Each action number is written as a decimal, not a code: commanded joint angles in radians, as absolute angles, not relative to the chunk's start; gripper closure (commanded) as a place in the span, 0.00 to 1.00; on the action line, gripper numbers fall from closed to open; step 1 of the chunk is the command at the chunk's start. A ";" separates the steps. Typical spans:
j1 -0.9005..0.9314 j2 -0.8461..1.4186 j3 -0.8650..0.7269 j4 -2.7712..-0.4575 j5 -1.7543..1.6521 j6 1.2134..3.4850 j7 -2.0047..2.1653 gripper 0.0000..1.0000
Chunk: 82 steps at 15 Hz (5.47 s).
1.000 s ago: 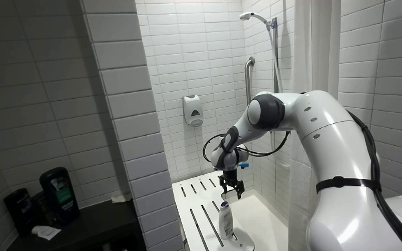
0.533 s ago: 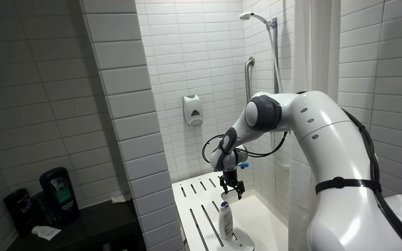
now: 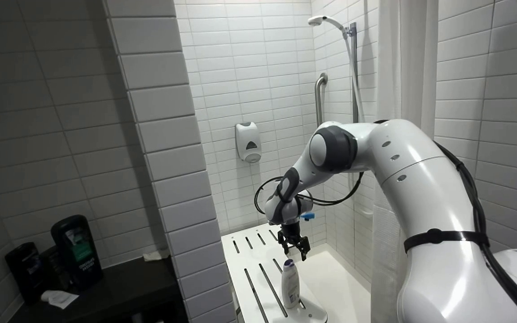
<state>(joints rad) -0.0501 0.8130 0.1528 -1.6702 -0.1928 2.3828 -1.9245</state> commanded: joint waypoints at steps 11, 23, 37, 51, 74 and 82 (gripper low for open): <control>-0.024 0.822 0.107 -1.740 -0.242 2.439 -1.904 0.00; 0.034 0.838 0.102 -1.635 -0.327 2.439 -1.917 0.00; -0.017 0.974 0.160 -1.456 -0.194 2.464 -1.963 0.00; -0.015 0.989 0.132 -1.519 -0.197 2.593 -1.780 0.00; -0.040 1.138 0.158 -1.349 -0.201 2.470 -1.849 0.00; -0.044 1.192 0.161 -1.240 -0.189 2.395 -1.893 0.00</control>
<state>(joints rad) -0.0377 1.1565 0.1516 -1.3074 -0.2062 2.4339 -1.8559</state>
